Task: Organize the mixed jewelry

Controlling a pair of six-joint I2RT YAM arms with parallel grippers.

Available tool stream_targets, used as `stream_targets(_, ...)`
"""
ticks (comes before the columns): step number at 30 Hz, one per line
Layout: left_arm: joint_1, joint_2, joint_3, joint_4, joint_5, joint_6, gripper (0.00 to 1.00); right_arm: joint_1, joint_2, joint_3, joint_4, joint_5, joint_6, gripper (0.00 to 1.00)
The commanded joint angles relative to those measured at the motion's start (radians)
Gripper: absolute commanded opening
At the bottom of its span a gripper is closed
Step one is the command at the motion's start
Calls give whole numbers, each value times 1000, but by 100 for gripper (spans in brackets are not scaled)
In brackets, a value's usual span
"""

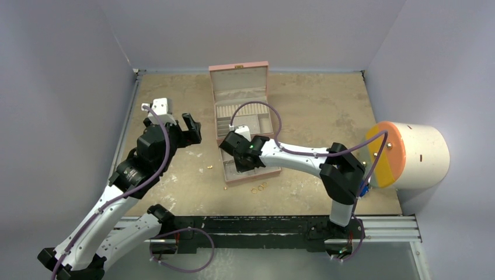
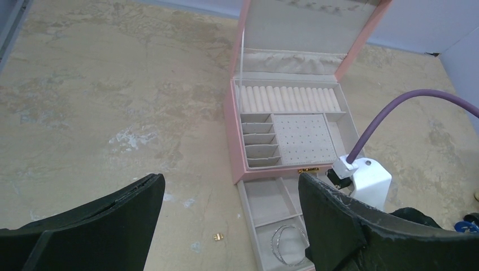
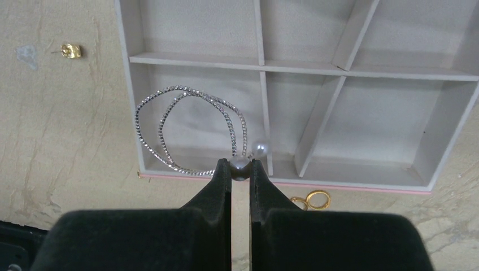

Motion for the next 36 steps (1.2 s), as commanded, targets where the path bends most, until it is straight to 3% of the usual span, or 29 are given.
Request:
stream_targets(1,-3,-15,20,27,-7,18,88,-8,23,59,0,8,20,0)
stream_targets(16,-4,-28,17,21,-10,18,88,-10,81,54,16,-12,70,0)
stream_targets(20,-3,-28,18,22,-7,18,88,-10,91,53,11,-1,82,9)
stream_targets(28,-3,-27,18,21,-8,18,88,-10,73,58,5,3,95,38)
stream_targets(36,-3,-23,17,21,-9,19,88,-10,-53,-18,27,32,85,45)
